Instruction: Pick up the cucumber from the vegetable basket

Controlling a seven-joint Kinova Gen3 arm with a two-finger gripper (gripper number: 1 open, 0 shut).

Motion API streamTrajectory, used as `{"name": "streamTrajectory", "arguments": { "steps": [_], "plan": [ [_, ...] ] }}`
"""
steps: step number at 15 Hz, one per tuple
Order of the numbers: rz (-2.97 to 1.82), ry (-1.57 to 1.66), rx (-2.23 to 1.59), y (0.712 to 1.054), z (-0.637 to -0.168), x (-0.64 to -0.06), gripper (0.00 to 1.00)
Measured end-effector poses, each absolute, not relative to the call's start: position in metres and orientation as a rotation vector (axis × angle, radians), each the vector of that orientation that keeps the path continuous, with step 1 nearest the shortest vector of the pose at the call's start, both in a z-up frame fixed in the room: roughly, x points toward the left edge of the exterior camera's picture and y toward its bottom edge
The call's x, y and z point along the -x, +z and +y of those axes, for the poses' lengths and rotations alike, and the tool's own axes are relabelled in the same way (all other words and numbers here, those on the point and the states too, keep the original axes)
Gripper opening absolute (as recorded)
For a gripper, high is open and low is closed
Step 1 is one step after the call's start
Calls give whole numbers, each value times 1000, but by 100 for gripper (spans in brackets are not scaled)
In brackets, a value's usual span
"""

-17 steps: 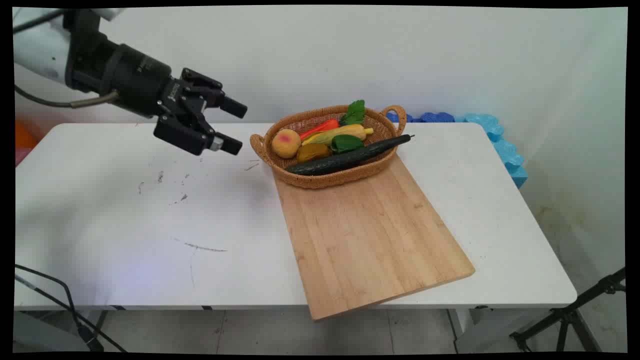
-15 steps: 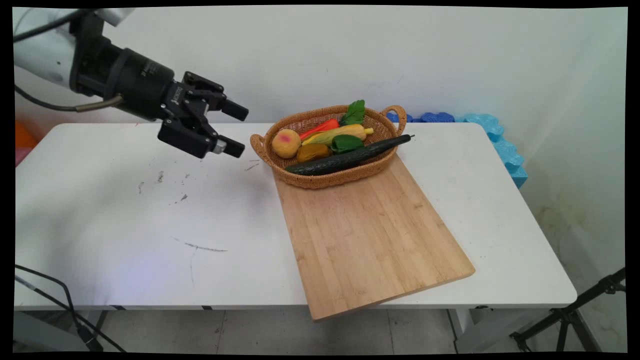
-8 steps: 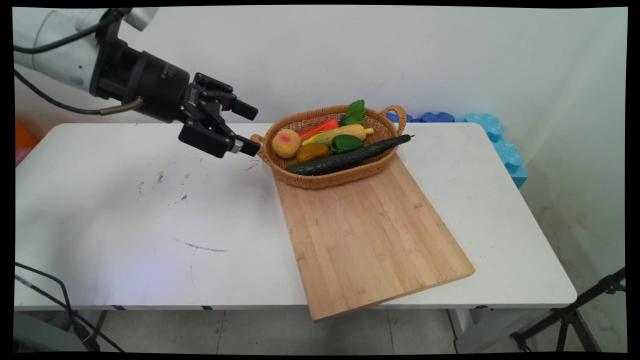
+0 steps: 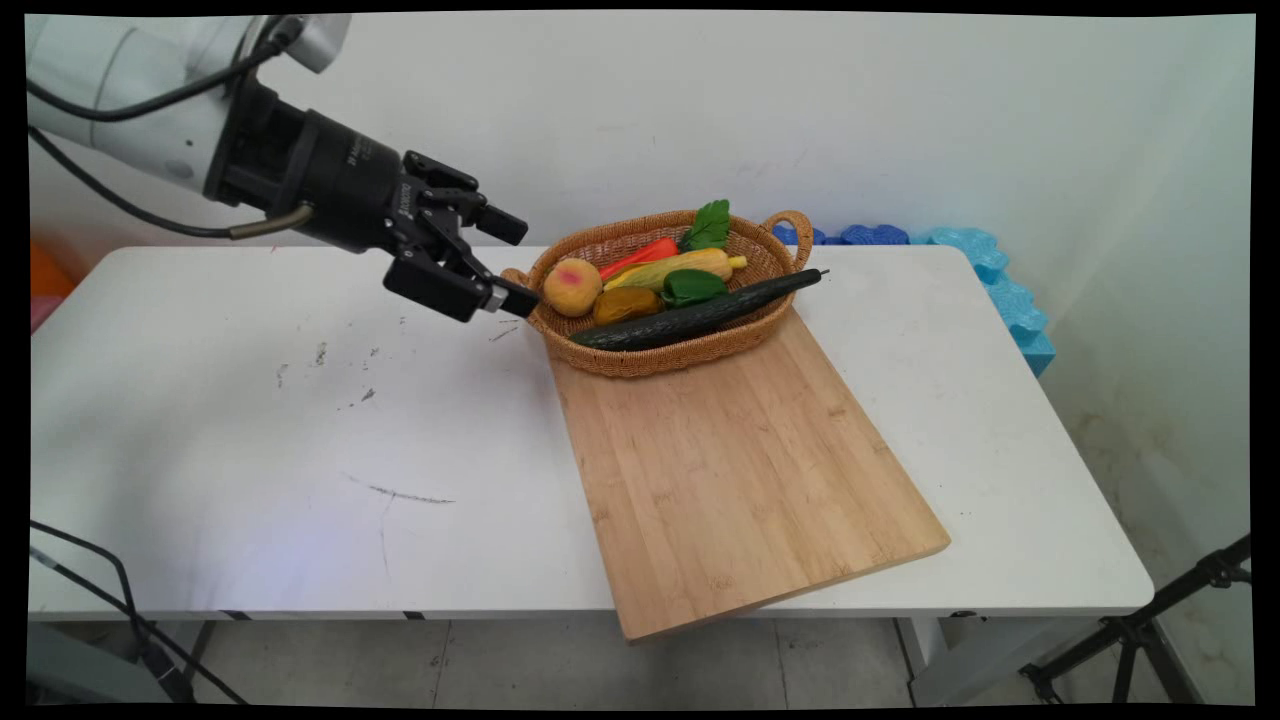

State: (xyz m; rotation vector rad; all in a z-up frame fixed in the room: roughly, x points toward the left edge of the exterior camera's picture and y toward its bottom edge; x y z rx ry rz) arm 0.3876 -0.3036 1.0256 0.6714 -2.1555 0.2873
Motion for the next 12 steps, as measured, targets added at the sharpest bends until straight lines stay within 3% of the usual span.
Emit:
{"name": "streamTrajectory", "arguments": {
  "steps": [12],
  "plan": [
    [-2247, 427, -854, 1037, -360, -330, 100]
  ]
}}
